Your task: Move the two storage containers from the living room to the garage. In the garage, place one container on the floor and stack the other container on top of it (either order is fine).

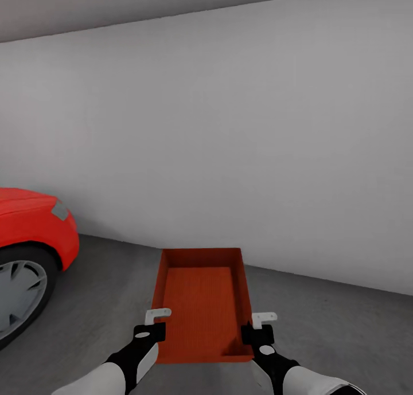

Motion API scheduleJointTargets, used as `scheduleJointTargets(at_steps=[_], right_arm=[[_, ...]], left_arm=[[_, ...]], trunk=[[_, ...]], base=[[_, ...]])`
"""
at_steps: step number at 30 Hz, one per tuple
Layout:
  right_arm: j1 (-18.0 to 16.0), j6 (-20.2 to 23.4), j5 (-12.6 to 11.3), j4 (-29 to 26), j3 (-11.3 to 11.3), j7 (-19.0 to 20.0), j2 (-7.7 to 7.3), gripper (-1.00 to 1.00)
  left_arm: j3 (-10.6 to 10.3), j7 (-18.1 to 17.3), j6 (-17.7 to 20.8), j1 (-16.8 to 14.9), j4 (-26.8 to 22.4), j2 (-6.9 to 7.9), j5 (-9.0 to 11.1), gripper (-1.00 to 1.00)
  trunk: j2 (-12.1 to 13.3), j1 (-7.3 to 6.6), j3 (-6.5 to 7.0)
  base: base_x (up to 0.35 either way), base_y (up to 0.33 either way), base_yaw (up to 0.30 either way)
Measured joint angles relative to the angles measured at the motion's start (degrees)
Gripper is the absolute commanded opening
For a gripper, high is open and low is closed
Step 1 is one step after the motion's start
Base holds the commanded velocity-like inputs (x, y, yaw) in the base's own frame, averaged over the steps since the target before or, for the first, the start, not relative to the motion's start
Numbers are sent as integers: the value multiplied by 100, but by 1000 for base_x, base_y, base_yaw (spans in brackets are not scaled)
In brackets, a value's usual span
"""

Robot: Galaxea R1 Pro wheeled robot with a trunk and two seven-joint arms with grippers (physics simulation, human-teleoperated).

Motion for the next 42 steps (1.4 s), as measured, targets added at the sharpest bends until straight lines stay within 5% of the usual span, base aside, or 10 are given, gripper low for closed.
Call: scheduleJointTargets(at_steps=[42], right_arm=[[1,1,-5,2,6,-1,0,-100]], left_arm=[[-1,-1,0,-1,6,0,2,-100]], trunk=[[0,0,0]], base=[[314,186,-220]])
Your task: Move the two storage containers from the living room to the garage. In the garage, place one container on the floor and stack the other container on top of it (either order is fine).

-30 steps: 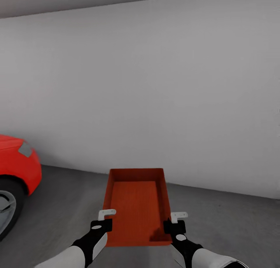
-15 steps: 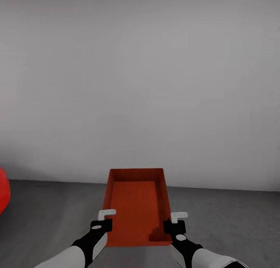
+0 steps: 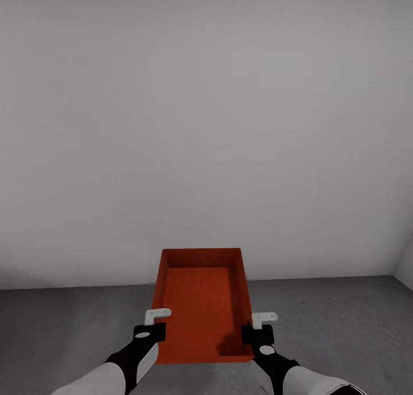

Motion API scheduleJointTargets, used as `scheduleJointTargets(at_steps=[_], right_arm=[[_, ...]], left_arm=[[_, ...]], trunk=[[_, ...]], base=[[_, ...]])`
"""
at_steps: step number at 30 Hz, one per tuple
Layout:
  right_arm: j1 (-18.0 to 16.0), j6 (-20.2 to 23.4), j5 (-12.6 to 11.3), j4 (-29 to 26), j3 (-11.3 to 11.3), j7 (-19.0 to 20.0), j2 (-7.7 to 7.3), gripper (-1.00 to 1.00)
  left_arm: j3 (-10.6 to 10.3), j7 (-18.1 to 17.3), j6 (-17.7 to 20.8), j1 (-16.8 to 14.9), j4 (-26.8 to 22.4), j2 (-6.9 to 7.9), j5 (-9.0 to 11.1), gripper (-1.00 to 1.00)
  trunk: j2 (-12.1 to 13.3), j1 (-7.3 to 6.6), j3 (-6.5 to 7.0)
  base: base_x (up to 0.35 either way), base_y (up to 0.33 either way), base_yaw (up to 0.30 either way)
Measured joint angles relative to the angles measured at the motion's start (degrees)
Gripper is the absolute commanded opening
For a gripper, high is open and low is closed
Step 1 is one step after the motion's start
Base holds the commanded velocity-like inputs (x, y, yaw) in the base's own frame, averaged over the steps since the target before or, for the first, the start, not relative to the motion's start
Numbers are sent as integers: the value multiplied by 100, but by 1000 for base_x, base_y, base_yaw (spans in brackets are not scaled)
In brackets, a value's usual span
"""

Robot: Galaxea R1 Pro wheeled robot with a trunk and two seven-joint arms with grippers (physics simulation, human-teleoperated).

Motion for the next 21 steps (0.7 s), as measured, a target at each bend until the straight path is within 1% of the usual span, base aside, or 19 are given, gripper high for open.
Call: scheduleJointTargets(at_steps=[3,6,8,14,15,17,21], right_arm=[[-1,1,2,1,0,-1,0,-100],[-1,2,8,0,-4,-1,-1,-100],[-1,5,16,1,-10,1,-2,-100],[-2,2,18,-1,-2,-1,-4,-100],[-2,1,31,-4,-4,-1,-5,-100],[-3,-2,89,-27,4,1,-18,-100],[-4,-3,80,-20,25,0,-18,-100]], left_arm=[[-5,2,0,0,0,0,6,-100],[-7,3,0,1,0,-1,9,-100],[-4,5,0,1,1,-2,8,-100],[-11,4,-16,1,10,-3,23,-100],[-16,6,-32,2,15,-4,37,-100],[-57,12,-119,6,52,-7,129,-100],[-54,13,-123,5,70,-10,119,-100]], trunk=[[0,2,0],[0,3,0],[1,3,0],[0,3,0],[0,3,0],[1,3,0],[1,3,0]], base=[[172,79,-14],[54,25,13],[19,9,131],[5,2,235],[1,0,263],[0,0,266],[0,0,219]])
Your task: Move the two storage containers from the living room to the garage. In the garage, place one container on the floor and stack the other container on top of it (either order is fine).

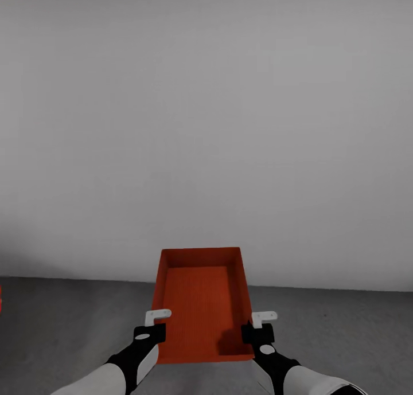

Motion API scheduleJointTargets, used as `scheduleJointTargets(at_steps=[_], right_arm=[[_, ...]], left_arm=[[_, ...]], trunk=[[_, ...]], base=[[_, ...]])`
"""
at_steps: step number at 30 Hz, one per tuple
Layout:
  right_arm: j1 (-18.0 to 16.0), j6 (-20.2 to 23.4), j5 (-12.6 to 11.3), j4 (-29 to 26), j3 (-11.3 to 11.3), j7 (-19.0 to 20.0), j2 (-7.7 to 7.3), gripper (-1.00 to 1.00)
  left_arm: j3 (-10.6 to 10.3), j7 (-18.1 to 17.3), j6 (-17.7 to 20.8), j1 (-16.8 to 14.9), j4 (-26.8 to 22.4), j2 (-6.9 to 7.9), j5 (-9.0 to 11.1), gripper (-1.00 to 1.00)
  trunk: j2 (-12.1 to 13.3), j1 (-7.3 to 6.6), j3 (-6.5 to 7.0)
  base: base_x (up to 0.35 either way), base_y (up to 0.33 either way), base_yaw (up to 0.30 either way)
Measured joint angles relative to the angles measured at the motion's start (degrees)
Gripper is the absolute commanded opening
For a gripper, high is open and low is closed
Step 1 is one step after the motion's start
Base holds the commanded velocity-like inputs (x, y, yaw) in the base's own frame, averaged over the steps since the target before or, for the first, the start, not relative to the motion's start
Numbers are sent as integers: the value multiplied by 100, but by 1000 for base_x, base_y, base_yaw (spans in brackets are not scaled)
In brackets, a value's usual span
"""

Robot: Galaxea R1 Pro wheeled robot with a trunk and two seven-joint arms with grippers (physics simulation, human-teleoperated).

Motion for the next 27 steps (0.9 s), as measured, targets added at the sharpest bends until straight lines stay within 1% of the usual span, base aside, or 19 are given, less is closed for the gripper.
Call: scheduleJointTargets(at_steps=[6,22,27], right_arm=[[1,3,11,-2,-3,9,-8,-100],[2,16,38,-11,-26,4,-9,-100],[2,26,41,-16,-28,2,-9,-100]], left_arm=[[8,3,-7,-1,10,-7,-2,-100],[2,7,5,-1,3,-7,5,-100],[-1,8,11,-1,2,-6,10,-100]], trunk=[[0,0,0],[0,0,0],[-1,-2,-1]], base=[[0,0,46],[1,0,2],[145,0,0]])
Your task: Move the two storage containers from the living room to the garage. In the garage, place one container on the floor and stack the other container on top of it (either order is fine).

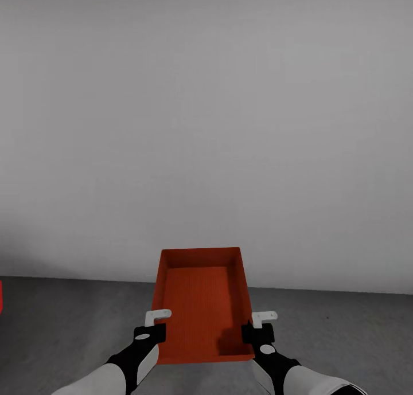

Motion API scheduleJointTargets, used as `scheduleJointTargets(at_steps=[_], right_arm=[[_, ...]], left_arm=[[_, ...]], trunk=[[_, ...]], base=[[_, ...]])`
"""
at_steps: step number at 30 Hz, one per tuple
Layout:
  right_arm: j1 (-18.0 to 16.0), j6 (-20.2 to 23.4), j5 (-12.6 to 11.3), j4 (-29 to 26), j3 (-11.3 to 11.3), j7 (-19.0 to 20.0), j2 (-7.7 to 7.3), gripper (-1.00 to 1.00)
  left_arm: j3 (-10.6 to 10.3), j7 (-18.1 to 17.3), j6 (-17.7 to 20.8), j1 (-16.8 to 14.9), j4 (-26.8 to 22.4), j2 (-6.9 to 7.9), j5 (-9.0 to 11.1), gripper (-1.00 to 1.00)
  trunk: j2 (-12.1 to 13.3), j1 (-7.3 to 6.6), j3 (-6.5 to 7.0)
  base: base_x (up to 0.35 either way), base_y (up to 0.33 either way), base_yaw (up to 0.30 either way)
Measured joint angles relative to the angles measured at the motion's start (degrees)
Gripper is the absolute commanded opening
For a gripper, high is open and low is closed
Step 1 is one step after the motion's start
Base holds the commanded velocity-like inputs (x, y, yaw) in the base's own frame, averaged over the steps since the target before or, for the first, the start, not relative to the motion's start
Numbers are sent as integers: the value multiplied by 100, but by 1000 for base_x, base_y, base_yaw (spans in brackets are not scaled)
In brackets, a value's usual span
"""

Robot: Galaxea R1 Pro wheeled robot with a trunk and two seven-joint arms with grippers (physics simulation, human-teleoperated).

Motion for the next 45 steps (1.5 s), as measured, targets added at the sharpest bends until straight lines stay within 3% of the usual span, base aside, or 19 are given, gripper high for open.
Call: scheduleJointTargets(at_steps=[19,30,45], right_arm=[[-2,-22,-27,13,19,-2,6,-100],[-1,-25,-37,14,27,-4,8,-100],[-2,-25,-40,15,28,-4,8,-100]], left_arm=[[-2,-6,-8,0,0,4,-5,-100],[-9,-5,-8,-1,1,6,0,-100],[-12,-4,-8,0,0,6,1,-100]], trunk=[[0,0,1],[0,2,1],[0,2,1]], base=[[294,0,0],[34,0,-139],[0,0,-10]])
